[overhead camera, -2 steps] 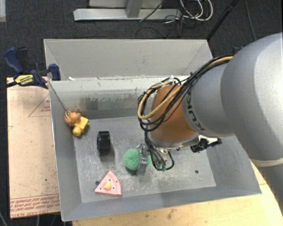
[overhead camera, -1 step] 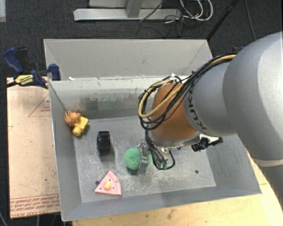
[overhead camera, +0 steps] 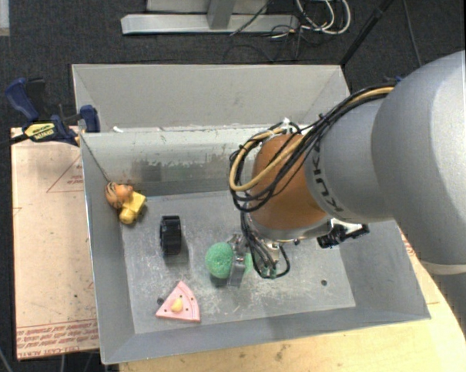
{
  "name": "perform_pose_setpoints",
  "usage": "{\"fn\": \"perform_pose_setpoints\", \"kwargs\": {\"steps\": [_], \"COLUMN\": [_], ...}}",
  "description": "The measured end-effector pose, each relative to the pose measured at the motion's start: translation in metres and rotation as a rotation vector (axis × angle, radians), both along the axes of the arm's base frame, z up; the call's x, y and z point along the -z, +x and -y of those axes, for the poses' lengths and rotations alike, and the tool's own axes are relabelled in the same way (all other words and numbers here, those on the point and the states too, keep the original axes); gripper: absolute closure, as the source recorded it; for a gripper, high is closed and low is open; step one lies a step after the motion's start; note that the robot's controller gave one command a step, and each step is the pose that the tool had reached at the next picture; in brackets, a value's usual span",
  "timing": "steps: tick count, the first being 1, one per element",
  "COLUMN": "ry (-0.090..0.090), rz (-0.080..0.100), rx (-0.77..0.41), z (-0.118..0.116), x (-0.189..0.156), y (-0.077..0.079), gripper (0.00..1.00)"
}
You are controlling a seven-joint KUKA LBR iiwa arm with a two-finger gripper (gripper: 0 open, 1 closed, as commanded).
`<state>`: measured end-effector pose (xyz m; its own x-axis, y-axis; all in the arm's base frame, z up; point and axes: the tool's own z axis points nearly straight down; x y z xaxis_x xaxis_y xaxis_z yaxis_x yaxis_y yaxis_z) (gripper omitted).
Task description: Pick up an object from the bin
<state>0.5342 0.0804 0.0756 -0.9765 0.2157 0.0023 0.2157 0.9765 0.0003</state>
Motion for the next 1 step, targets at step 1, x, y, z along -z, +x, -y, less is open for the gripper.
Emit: {"fn": "perform_pose_setpoints", "kwargs": {"steps": [1], "ry": [0.0], "rz": [0.002], "rx": [-0.001], "z": [-0.0002], "x": [-0.0136], "y": [0.0003], "gripper": [1.0]}}
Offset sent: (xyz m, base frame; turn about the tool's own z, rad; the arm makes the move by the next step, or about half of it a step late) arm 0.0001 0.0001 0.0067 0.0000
